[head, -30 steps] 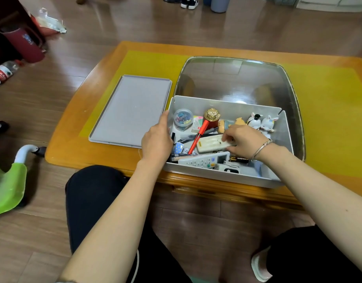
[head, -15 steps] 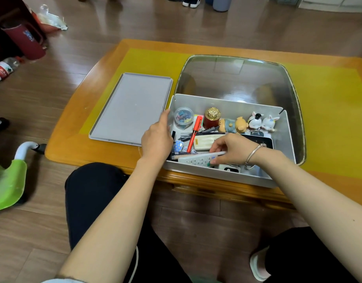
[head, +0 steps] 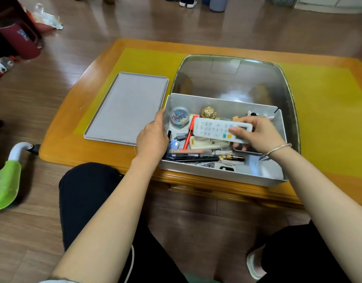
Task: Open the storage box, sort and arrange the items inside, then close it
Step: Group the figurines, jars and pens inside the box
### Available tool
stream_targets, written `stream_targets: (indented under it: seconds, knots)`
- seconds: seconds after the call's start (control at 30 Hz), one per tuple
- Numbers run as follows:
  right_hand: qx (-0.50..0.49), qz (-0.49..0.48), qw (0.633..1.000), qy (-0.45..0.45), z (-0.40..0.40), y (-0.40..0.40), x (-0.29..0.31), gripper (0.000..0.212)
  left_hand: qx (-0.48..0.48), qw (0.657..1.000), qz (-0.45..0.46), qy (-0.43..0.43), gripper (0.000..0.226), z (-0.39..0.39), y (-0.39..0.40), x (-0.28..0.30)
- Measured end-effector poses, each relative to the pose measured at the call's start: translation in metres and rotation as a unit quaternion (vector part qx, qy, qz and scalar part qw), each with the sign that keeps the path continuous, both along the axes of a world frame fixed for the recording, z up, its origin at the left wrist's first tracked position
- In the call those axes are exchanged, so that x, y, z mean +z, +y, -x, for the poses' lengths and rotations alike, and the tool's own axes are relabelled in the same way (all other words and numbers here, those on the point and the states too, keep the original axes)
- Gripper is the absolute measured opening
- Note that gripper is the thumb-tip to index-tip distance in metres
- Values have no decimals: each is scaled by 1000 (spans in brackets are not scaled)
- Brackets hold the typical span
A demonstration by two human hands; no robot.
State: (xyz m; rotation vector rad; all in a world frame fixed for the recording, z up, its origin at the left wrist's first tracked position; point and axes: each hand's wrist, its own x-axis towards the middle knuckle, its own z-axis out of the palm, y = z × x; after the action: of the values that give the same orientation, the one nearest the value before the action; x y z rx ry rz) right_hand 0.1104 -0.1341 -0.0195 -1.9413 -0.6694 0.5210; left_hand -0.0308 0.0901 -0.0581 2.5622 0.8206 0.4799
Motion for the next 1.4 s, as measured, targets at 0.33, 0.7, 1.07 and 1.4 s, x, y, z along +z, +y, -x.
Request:
stream_targets:
  seconds: [0.33, 0.7, 1.07, 1.4]
  knots:
    - [-129, -34, 991, 3, -12, -41, -8, 14, -7, 995, -94, -12, 57, -1, -3, 10]
    - [-196, -107, 975, -22, 1, -68, -7, 19, -339, 910, 155, 180, 38, -39, -67, 25]
    - [-210, -99, 967, -105, 2, -70, -30, 20, -382, 838, 158, 355, 41, -63, -71, 29]
    - [-208, -84, 966, -132, 4, -68, -32, 18, -398, 852, 169, 295, 53, -56, -74, 24]
